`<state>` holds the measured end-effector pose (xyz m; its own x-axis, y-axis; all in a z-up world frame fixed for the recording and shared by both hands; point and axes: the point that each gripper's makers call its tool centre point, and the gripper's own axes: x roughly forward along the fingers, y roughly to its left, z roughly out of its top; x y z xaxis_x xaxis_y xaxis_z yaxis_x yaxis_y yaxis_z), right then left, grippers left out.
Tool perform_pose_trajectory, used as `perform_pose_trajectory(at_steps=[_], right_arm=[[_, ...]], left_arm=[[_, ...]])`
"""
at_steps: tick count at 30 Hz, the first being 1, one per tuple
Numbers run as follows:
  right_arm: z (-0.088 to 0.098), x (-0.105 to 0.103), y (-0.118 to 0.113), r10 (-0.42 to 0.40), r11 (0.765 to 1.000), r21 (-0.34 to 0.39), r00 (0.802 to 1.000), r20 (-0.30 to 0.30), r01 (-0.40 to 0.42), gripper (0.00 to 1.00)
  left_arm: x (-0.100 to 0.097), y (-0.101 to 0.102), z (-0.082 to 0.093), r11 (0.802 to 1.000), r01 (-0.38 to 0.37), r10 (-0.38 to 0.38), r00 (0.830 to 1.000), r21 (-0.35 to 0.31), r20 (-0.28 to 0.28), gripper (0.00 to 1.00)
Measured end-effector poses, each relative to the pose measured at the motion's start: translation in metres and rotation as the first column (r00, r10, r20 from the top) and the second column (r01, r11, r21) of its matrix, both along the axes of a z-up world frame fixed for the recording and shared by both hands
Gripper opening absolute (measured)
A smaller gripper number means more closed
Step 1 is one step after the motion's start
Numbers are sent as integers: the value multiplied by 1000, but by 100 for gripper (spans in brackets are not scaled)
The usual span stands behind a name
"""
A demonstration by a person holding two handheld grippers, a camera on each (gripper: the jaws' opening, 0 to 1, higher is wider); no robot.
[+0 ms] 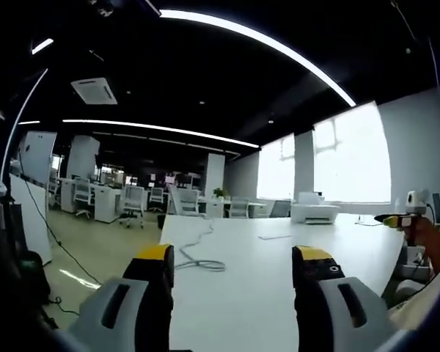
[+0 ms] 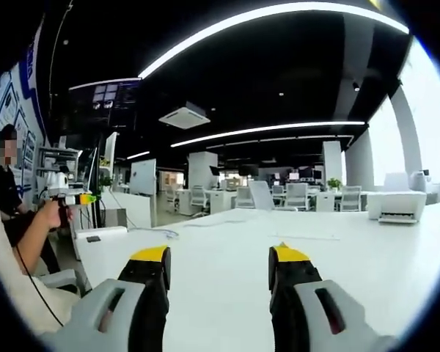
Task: Pick up the power strip scattered on the table, fix it on the side mounting bracket of the table, and press the switch
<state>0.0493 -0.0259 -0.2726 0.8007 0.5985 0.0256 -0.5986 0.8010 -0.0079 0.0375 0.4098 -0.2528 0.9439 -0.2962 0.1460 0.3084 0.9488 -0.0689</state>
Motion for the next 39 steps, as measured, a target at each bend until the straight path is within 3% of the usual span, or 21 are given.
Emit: perform_pose_trajectory(at_steps=[4,6,10,19,25,39], right_arm=[[-4,0,6,18,1000,2,1000,-6,-18,49],[-6,1,9,26,1000,-4,1000,-12,-26,49],[-10,5,11,37,999,-2,999,-19,-38,49],[-13,8,12,39,999,1,999,-30,-39,49],[-17,9,18,51,999,2,998,-36,-51,49],[-22,9,24,61,998,-10,997,-55,-61,48]], left_arm=[[-1,6,1,1000,8,-9,999,-26,-32,69],[-2,14,-3,1000,-24,25,998,14,-64,69],[-4,19,-13,994,-21,36,990,111,-134,72],[-8,35,-16,989,14,15,980,146,-199,69],[-8,61,-31,976,-29,89,958,216,-274,68],[-20,88,-37,963,-2,94,939,268,-331,68]])
